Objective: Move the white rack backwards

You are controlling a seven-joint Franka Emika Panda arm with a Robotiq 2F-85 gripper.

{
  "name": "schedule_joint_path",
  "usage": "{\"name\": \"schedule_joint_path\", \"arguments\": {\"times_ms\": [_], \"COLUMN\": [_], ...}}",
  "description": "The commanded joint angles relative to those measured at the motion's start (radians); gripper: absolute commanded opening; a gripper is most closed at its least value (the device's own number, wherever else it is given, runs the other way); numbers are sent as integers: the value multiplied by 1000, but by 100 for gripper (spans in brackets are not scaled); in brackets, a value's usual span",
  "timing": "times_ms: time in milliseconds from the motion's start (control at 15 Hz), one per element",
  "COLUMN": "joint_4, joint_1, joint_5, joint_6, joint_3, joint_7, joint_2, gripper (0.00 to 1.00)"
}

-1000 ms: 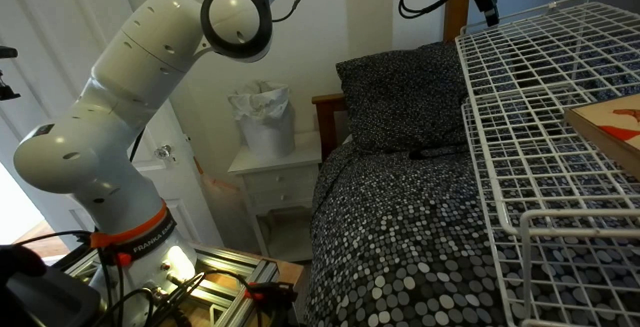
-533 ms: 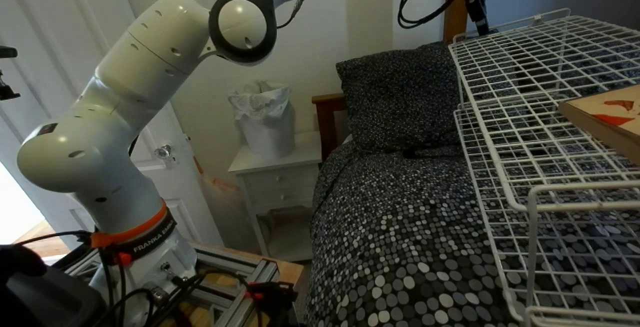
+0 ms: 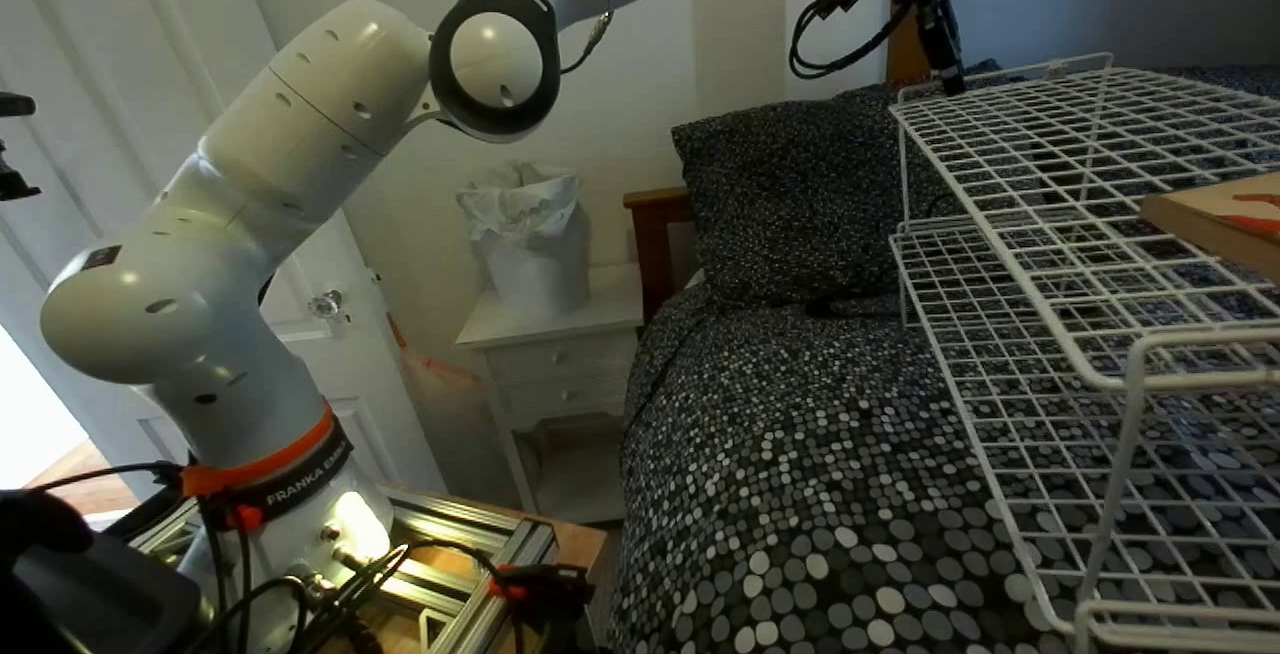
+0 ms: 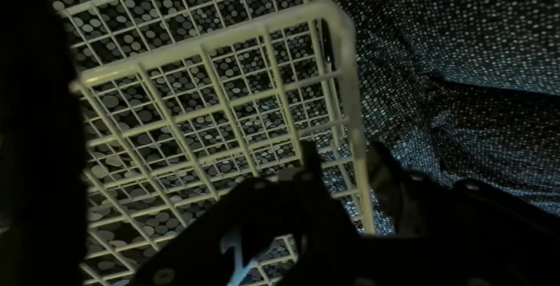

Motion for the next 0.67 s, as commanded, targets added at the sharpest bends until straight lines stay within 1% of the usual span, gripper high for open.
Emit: {"name": "schedule_joint_path", "arguments": {"times_ms": [0,67,133,200,333,600], "joint_4": [-6,-20,-26,-27,-34,-19], "joint_1": [-17,-18,-21,-27,-37,-45], "joint_5": [-26,-29,-39,-41,-50,-89], "joint_6": [-54,-67,-102,-127,-206,-303], "joint_3": [-19,-21,-26,-24,-15,-27], "joint_7": [23,16,-7,-31,-166,-388], "joint_2": [-34,-48,-61,-72,-98,-113], "gripper": [65,72,81,88,99,100]}}
